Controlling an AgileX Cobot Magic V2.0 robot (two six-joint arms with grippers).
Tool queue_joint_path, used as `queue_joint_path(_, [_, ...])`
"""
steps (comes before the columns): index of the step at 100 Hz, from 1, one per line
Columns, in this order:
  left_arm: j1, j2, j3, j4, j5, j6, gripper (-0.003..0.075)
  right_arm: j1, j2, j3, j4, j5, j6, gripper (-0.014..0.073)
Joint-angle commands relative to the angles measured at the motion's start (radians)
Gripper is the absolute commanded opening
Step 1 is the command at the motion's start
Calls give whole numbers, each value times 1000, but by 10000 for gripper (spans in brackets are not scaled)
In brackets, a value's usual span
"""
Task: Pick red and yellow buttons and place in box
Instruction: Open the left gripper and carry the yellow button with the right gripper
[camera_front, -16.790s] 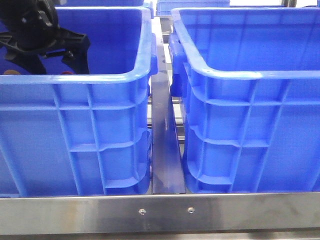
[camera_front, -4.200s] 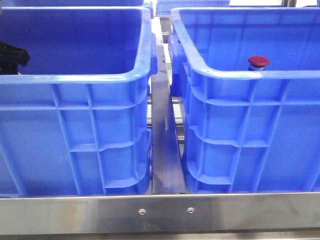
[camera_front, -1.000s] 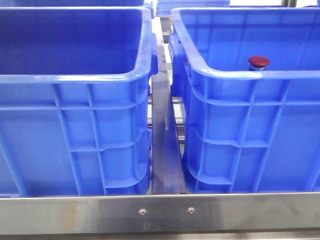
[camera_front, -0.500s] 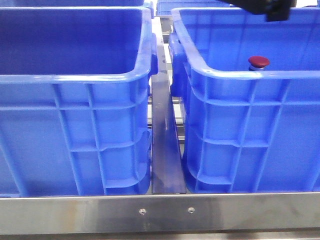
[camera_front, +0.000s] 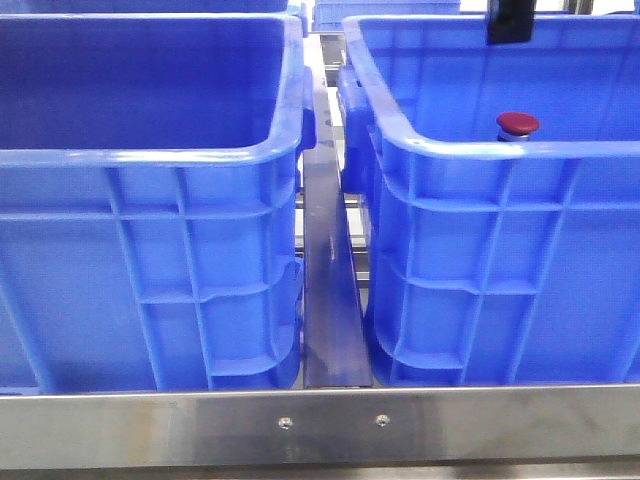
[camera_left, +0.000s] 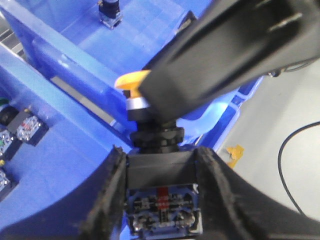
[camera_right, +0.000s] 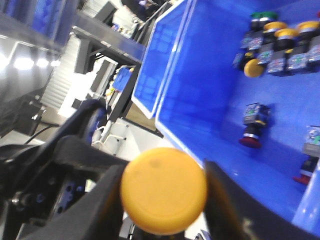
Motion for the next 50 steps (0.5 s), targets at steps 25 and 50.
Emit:
queue_joint_path(25, [-6,-24,-29,-1,-49,-3,62,1,-22,-33,116,78,-6,58])
queue_joint_path(50, [-6,-24,-29,-1,-40,-3,512,1,-22,-33,116,78,-25,58])
